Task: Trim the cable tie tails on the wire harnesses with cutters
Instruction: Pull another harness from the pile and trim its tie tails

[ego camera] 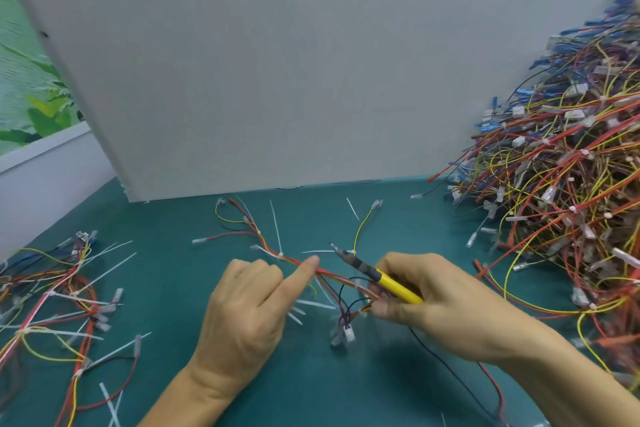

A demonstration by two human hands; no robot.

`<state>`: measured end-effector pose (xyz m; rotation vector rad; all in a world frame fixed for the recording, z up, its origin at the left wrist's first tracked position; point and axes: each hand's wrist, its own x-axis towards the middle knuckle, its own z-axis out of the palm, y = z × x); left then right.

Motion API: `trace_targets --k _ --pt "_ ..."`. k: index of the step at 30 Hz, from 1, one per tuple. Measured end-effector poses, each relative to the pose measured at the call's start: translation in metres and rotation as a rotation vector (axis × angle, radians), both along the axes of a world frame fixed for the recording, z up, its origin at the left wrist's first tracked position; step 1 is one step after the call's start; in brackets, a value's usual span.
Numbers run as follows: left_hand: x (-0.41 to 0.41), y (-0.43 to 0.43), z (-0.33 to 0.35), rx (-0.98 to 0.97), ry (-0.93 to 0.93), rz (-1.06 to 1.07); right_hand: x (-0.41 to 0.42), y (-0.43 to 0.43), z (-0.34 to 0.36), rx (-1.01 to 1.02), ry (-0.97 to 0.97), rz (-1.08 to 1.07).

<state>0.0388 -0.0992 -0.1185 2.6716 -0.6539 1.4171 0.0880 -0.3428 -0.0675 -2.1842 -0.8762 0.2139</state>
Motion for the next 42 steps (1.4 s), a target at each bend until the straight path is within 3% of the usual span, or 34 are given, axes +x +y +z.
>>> trace_targets --k 4,9,14,18,22,25,30,36,42 --pt "-0.002 -0.005 -0.002 -0.035 0.017 -0.088 -0.003 0.001 0.0 0.069 0.223 0.142" --pt "-0.003 -0.004 0.0 -0.104 0.162 -0.149 -0.002 0.0 -0.004 0.138 0.384 0.097" --pt "-0.007 -0.006 0.002 -0.23 0.612 -0.25 0.008 -0.005 -0.011 -0.118 0.186 -0.045" --pt "-0.005 -0.004 0.001 -0.279 0.953 -0.325 0.007 -0.006 -0.012 -0.386 0.039 -0.029" --pt "-0.005 -0.001 -0.001 -0.395 0.956 -0.315 0.005 -0.004 -0.012 -0.49 0.036 0.004" --pt "-0.005 -0.001 -0.002 -0.615 1.072 -0.335 0.005 -0.005 -0.007 -0.517 0.058 0.014" --pt "-0.003 0.0 0.001 -0.758 1.186 -0.399 -0.003 -0.002 0.006 -0.567 0.006 -0.006" --pt "-0.002 0.0 -0.001 -0.856 1.208 -0.395 -0.025 0.01 0.018 -0.695 -0.288 -0.121" --pt "0.0 -0.002 -0.003 -0.833 1.179 -0.376 -0.036 0.016 0.019 -0.737 -0.35 -0.119"
